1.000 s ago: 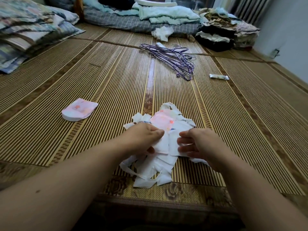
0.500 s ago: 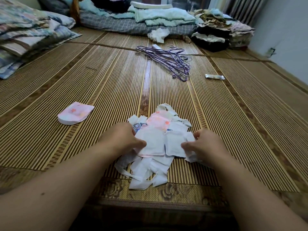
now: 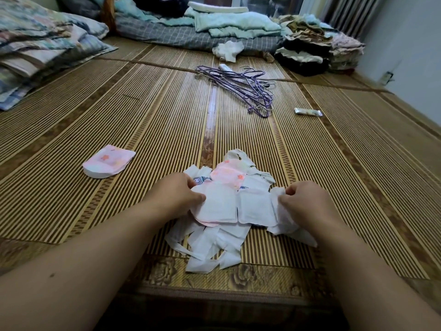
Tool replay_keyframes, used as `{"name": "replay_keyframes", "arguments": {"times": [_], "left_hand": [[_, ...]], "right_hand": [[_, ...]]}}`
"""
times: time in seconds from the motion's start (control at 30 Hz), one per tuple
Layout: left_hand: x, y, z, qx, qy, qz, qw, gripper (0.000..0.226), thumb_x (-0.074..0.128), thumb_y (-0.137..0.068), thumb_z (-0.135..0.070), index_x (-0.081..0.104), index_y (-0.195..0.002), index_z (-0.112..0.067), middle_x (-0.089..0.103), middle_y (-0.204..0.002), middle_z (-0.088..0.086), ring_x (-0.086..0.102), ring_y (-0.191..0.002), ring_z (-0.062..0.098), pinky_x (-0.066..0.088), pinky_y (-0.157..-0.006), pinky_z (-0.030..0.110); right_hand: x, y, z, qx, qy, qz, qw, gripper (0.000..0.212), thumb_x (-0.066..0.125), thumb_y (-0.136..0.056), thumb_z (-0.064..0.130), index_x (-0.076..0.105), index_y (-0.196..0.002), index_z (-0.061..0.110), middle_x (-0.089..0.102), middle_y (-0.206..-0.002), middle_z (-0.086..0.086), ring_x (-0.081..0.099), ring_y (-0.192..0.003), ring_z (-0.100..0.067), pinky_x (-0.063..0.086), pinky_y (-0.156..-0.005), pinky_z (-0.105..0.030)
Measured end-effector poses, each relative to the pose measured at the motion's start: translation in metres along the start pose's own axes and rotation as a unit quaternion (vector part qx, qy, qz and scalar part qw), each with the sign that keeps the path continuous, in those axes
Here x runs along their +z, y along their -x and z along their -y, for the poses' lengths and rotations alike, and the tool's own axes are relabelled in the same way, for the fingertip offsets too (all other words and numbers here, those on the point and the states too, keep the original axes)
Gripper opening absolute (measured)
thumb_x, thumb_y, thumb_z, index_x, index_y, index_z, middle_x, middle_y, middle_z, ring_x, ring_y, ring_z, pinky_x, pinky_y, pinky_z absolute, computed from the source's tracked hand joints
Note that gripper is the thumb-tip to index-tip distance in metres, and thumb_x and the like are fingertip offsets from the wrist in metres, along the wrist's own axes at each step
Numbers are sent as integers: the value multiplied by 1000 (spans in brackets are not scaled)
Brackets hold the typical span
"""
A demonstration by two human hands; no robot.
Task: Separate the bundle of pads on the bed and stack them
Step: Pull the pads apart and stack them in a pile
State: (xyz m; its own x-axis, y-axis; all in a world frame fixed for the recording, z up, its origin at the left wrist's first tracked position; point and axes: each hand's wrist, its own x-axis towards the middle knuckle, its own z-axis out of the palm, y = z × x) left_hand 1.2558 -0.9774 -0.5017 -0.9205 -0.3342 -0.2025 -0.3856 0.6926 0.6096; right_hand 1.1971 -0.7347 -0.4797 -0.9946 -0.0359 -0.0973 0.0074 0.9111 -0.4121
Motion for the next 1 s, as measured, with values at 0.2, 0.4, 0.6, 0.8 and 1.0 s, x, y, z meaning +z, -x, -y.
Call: {"name": "replay_keyframes", "arguments": {"times": [0.2, 0.4, 0.6, 0.8, 1.0], "left_hand": [[-4, 1, 1, 7, -2, 3, 1000, 13, 73, -73, -33, 64, -77, -25, 69, -71, -4, 64, -60, 10, 47, -55, 22], [-3, 1, 1, 11, -3, 6, 1000, 13, 72, -73, -33, 67, -78, -23, 69, -71, -3, 64, -61, 11, 48, -55, 24], [-3, 0, 2, 10, -1, 7, 1000, 15, 73, -72, -33, 69, -82, -22, 70, -75, -3, 63, -66, 11, 50, -61, 24], [-3, 0, 3, 11, -9, 9, 1000, 15, 72, -71, -34, 68, -78, -21, 68, -72, -4, 62, -66, 12, 44, -54, 23], [-3, 2, 2, 16, -18, 3, 1000, 16, 71, -70, -34, 68, -79, -21, 67, -73, -5, 60, -67, 11, 38, -51, 23]], "right_hand": [[-21, 0, -3, 3, -99, 7, 995, 23, 59, -87, 32, 65, -68, 20, 66, -73, -2, 60, -70, -18, 49, -60, -33], [-20, 16, 20, -5, -265, 120, 957, 25, 58, -90, 38, 69, -82, 17, 73, -75, 3, 63, -61, -10, 43, -53, -27], [-25, 11, 22, -33, -386, 173, 906, 26, 52, -93, 39, 69, -94, 19, 77, -87, 1, 56, -49, -7, 42, -46, -22], [-24, 4, 6, 7, -232, 57, 971, 4, 66, -86, 16, 70, -85, 18, 71, -82, -3, 62, -61, -13, 51, -48, -25], [-19, 8, 13, -8, -227, 119, 967, 13, 69, -83, 14, 68, -93, 22, 72, -86, 0, 61, -66, -13, 44, -48, -25]]}}
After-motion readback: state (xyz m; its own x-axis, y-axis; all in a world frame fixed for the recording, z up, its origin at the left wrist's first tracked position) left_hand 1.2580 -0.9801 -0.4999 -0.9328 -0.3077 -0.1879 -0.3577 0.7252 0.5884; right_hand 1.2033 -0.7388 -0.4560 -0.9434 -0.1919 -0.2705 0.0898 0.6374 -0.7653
